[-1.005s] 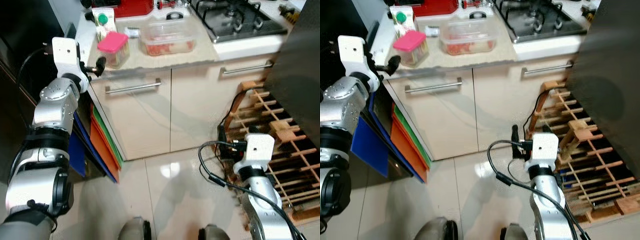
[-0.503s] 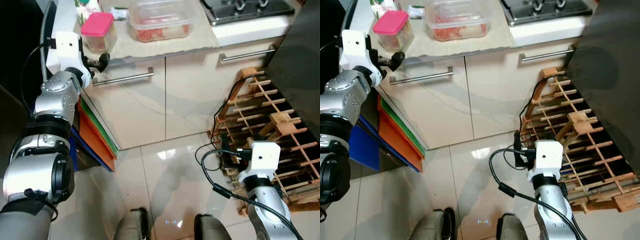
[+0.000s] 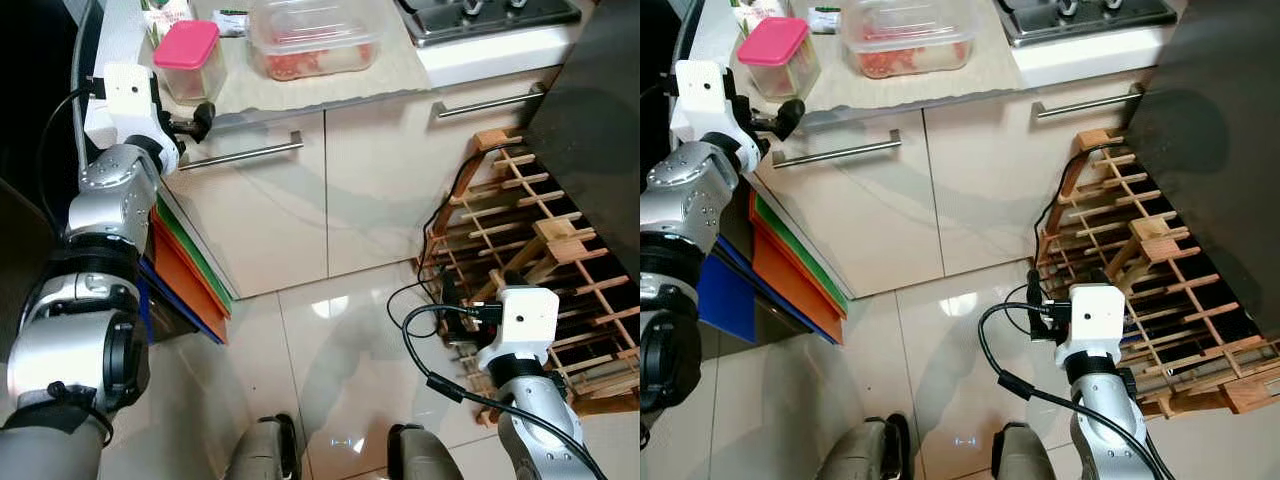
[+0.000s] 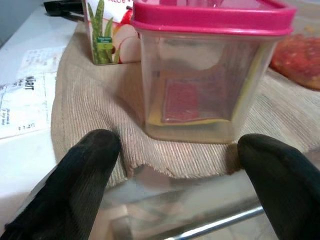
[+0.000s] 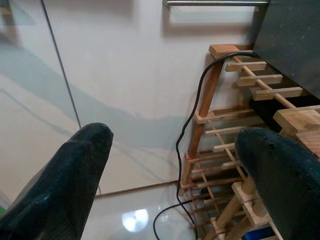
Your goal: Restocking fridge
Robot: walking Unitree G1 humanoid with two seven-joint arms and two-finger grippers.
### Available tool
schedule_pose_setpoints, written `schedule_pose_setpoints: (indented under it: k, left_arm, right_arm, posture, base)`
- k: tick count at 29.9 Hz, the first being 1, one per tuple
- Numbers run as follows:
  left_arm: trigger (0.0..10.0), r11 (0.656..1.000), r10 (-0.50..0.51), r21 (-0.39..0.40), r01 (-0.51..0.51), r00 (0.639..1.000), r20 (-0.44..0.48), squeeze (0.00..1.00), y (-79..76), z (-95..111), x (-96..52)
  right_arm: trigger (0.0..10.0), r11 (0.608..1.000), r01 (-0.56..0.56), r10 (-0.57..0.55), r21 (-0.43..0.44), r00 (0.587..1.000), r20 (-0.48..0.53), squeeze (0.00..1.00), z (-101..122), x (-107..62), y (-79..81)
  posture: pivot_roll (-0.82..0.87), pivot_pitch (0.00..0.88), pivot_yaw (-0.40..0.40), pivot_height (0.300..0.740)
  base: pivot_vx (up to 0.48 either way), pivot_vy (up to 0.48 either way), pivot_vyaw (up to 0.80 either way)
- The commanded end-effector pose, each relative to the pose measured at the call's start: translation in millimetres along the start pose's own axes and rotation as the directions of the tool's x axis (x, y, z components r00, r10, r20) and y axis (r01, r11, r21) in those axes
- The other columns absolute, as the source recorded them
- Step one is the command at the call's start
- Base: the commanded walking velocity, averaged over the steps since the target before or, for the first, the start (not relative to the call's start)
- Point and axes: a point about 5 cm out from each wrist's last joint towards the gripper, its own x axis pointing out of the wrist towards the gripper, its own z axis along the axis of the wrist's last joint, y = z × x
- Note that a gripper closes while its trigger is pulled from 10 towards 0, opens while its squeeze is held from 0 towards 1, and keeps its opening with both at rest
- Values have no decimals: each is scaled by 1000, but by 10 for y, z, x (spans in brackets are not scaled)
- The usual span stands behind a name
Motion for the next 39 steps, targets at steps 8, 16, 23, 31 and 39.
schedule_pose_setpoints:
  k: [8, 16, 23, 31, 39]
  left_arm:
    - [10000, 1000, 23, 1, -23, 971, -238, 0, -64, -657, -221]
    - [10000, 997, 36, 69, -22, 975, -221, 0, -112, -681, -370]
    - [10000, 996, 49, 73, -49, 999, -3, 0, -262, -346, -365]
    - [10000, 998, 59, 15, -61, 993, 106, 0, -537, -187, -512]
    - [10000, 998, 70, -13, -68, 989, 131, 0, -731, -214, -511]
  right_arm:
    - [10000, 1000, -21, 22, 20, 999, -44, 0, -93, -19, 37]
    - [10000, 999, -36, 38, 25, 998, -59, 0, -140, -8, 59]
    - [10000, 999, -40, 41, 21, 998, -47, 0, -132, 30, 60]
    - [10000, 999, -50, 51, 19, 998, -49, 0, -157, 33, 82]
    - [10000, 999, -47, 47, 23, 998, -42, 0, -155, 54, 93]
  posture:
    - [-75, 201, 54, 710]
    - [-56, 176, 48, 710]
    - [-52, 153, 47, 710]
    - [-55, 140, 44, 710]
    - [-56, 146, 49, 710]
  base:
    - [0, 0, 0]
    - [0, 0, 0]
    - [0, 0, 0]
    - [0, 0, 0]
    - [0, 0, 0]
